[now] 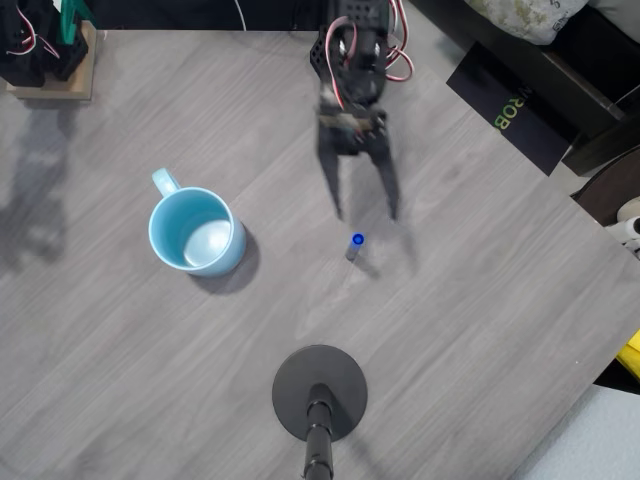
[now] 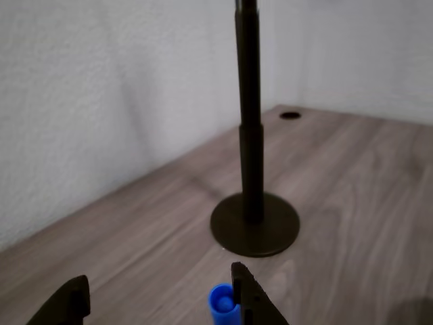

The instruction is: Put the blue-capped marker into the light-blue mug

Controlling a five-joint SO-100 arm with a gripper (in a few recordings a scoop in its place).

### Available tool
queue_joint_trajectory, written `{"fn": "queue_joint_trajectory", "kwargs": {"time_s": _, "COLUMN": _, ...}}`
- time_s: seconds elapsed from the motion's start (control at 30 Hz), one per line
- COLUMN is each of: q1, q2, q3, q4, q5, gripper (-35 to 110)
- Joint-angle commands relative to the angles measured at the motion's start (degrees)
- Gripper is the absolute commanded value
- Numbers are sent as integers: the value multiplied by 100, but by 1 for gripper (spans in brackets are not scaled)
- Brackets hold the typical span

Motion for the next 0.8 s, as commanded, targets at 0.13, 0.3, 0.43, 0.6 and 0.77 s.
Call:
{"fn": "queue_joint_trajectory", "kwargs": {"time_s": 0.13, "q1": -264, "q2": -18, "q3": 712, "q4": -492, "q5": 53, "gripper": 33}}
{"fn": "queue_joint_trajectory", "kwargs": {"time_s": 0.3, "q1": -149, "q2": -193, "q3": 905, "q4": -765, "q5": 35, "gripper": 33}}
{"fn": "queue_joint_trajectory", "kwargs": {"time_s": 0.43, "q1": -18, "q2": -237, "q3": 993, "q4": -853, "q5": 35, "gripper": 33}}
{"fn": "queue_joint_trajectory", "kwargs": {"time_s": 0.6, "q1": 114, "q2": -9, "q3": 1354, "q4": -1020, "q5": -114, "gripper": 33}}
{"fn": "queue_joint_trajectory", "kwargs": {"time_s": 0.77, "q1": 193, "q2": 325, "q3": 1740, "q4": -976, "q5": -220, "gripper": 33}}
